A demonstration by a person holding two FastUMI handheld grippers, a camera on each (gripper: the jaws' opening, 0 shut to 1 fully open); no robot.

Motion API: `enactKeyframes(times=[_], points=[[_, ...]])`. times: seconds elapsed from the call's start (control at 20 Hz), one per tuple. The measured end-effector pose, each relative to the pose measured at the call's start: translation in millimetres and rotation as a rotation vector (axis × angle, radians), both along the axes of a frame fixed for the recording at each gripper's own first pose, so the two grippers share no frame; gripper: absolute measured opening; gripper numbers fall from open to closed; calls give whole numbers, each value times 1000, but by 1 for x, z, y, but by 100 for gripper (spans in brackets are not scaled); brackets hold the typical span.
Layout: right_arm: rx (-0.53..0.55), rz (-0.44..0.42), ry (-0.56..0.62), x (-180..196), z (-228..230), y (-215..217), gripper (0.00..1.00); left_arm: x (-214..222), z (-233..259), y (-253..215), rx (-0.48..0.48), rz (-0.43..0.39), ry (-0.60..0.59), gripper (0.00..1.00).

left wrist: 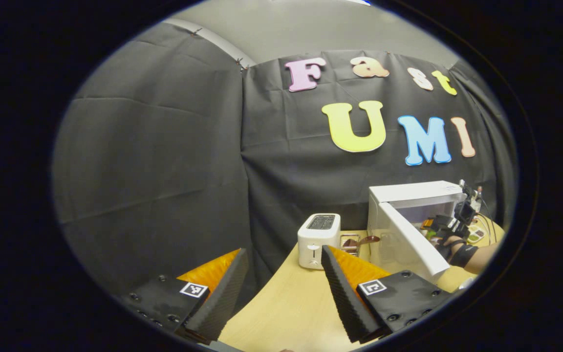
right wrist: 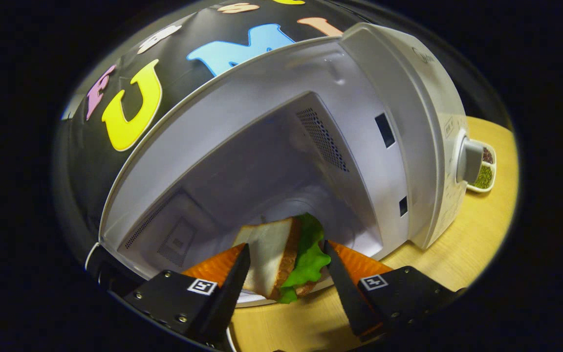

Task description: Open the microwave oven with the left hand, put the food in, and close the microwave oven.

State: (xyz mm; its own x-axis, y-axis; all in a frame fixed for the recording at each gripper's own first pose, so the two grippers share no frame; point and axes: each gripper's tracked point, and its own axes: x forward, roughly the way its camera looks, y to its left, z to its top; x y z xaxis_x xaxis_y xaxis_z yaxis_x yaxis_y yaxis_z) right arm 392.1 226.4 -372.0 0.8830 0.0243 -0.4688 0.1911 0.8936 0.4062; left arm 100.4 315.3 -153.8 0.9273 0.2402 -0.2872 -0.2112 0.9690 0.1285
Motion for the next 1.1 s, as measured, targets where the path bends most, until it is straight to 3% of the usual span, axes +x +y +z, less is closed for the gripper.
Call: enactKeyframes(times=[0.05,0.2,0.5,0.8,1.1], points=[[-43,5,-16,0,7,-3,96,2,-3,-2,-2,-1,0,99],[-117,46,-56,-10,28,-8,96,3,-4,-9,-4,-14,-3,99],[-278,185,-145,-67,89,-20,97,8,-12,-33,-40,-41,-23,99],[-321,254,-281,-130,166,-40,96,2,-23,-44,-45,-27,-22,99],[-372,249,-402,-185,234,-78,96,-6,-49,-51,-60,2,19,99]])
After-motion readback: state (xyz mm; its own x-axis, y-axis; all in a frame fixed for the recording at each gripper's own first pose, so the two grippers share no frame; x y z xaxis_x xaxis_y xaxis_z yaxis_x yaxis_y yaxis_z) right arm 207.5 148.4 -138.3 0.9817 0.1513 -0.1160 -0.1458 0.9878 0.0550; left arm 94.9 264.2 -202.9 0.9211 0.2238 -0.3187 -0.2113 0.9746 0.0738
